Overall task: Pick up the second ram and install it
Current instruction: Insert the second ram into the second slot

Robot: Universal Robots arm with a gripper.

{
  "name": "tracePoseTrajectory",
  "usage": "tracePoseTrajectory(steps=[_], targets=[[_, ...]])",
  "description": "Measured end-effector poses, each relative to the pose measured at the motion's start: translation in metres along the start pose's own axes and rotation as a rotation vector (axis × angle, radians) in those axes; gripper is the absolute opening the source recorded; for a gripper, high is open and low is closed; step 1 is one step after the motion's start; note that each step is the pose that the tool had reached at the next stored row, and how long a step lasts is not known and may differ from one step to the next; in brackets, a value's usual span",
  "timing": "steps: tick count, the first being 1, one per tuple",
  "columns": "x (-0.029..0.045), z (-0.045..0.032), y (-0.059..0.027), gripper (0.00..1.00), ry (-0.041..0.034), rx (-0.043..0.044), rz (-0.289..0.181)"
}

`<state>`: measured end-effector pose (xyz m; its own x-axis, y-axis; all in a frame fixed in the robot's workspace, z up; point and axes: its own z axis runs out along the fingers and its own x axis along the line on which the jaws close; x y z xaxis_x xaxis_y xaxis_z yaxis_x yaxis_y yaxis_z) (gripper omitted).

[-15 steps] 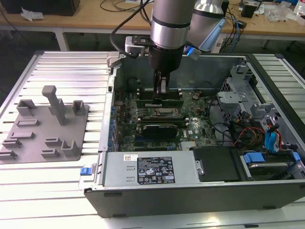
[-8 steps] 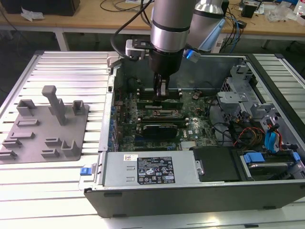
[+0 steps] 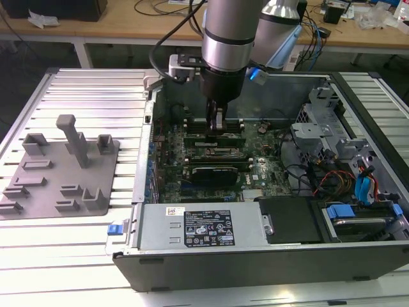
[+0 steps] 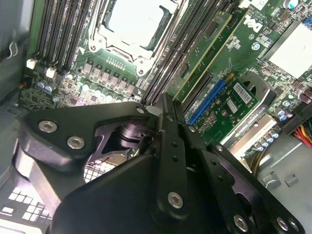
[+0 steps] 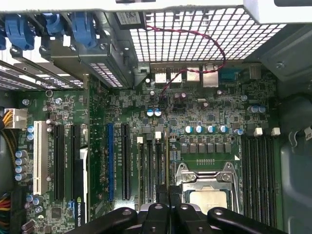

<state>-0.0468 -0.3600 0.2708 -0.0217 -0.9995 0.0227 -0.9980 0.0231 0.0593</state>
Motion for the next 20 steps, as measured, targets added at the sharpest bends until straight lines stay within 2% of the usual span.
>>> tracePoseTrajectory(steps=[8, 12, 14, 18, 20], targets=[[0.0016, 0.0059, -0.004, 0.09, 0.0008, -0.0066, -0.007], [0.0034, 0.0082, -0.0054, 0.09, 0.0009, -0.0068, -0.009], [0.0033, 0.0095, -0.0088, 0.09, 0.0008, -0.0067, -0.01], [0.0038, 0.0142, -0.0112, 0.09, 0.0015, -0.0066, -0.018], [0.0045, 0.0189, -0.0117, 0.09, 0.0015, -0.0066, -0.018]])
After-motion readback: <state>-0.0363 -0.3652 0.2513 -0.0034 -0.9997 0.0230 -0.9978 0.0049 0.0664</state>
